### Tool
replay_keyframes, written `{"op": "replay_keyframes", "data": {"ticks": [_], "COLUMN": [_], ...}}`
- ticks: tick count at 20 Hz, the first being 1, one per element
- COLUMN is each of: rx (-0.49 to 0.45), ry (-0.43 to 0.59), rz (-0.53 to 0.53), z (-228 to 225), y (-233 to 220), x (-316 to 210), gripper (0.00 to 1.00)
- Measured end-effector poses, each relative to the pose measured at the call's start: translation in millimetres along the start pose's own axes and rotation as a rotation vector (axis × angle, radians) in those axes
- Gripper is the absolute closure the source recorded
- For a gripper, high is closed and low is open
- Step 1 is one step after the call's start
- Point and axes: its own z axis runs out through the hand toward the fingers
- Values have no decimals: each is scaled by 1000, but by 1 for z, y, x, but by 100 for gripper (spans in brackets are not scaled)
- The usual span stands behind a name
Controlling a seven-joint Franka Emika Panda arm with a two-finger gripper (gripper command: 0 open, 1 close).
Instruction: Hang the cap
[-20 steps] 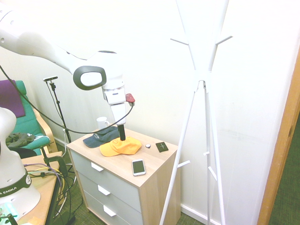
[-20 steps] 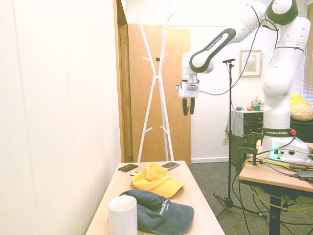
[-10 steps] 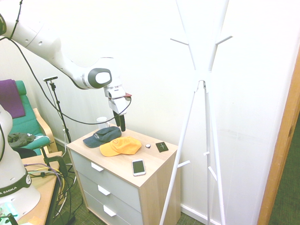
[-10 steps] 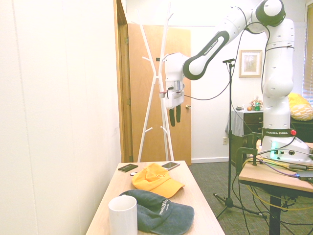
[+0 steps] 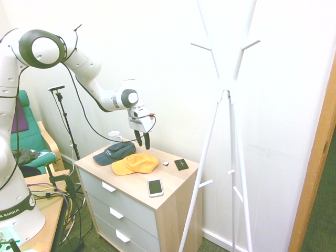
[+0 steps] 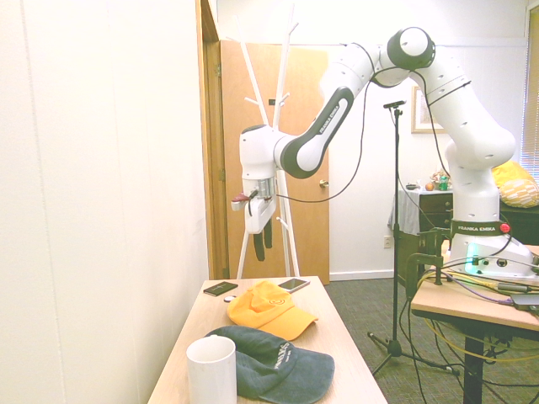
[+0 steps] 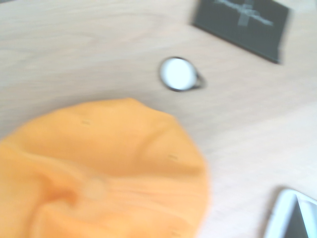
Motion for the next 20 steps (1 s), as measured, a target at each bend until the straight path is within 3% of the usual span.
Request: {"op": "replay_keyframes", "data": {"ticks": [5,10,11,20], "rx": [-7,-21,-28,-47], "ry": [1,-4,-8,-4], "rz": [-55,-69,-72,-83], "z": [18,42,47,61], "y": [-50,-71,-73,-77], "x": [-24,-22,-22,-22], "gripper": [0,0,100,100]}}
